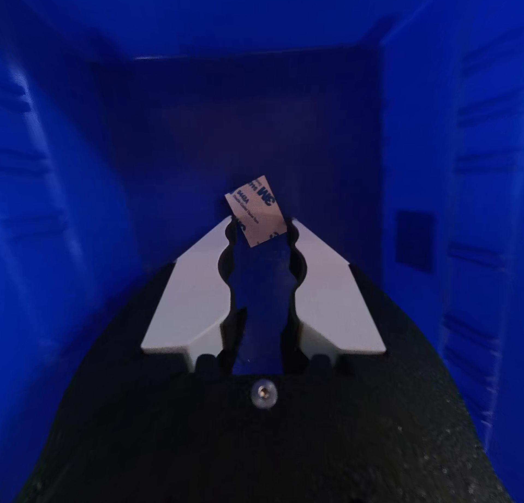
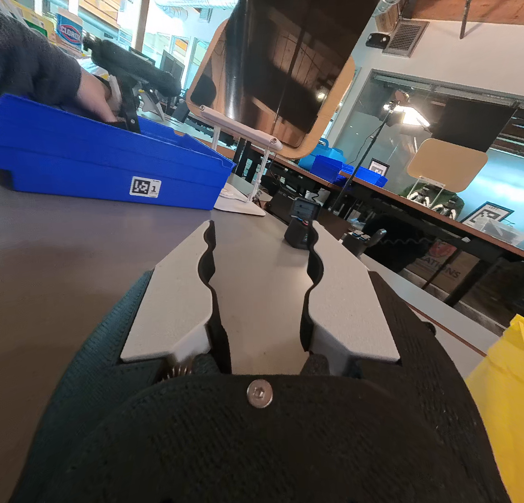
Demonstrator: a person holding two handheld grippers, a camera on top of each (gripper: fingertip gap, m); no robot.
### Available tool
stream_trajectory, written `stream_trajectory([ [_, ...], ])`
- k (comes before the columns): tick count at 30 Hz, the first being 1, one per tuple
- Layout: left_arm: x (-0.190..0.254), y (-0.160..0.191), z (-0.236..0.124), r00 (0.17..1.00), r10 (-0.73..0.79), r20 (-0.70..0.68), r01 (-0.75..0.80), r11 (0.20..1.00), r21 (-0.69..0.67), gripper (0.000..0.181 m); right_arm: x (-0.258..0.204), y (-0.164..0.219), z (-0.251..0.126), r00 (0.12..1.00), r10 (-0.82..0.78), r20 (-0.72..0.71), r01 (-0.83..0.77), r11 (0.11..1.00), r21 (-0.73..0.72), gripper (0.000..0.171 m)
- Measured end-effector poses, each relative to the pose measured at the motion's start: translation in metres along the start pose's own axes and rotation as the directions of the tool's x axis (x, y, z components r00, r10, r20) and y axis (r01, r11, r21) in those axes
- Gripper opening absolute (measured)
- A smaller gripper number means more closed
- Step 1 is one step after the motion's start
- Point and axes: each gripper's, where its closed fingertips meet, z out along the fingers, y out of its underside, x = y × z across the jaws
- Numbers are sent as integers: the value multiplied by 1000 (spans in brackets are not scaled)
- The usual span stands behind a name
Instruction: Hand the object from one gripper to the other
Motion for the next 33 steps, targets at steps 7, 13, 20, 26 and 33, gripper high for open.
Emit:
stream_trajectory([
  [7,32,-46,-123,966,98,238,-214,820,531,104,36,-77,-46,995,93,-29,-90,993,72,67],
  [13,98,-19,-250,893,156,423,-441,491,751,115,172,-82,-180,915,-54,-400,7,993,-116,71],
  [20,128,-14,-292,874,181,451,-486,309,817,99,240,75,-334,824,167,-541,-484,705,-518,76],
  [26,135,-15,-286,874,215,435,-484,309,819,98,243,134,-355,820,222,-528,-556,530,-640,77],
  [33,131,-15,-277,884,231,406,-464,343,817,97,257,167,-368,752,161,-640,-639,417,-646,3],
])
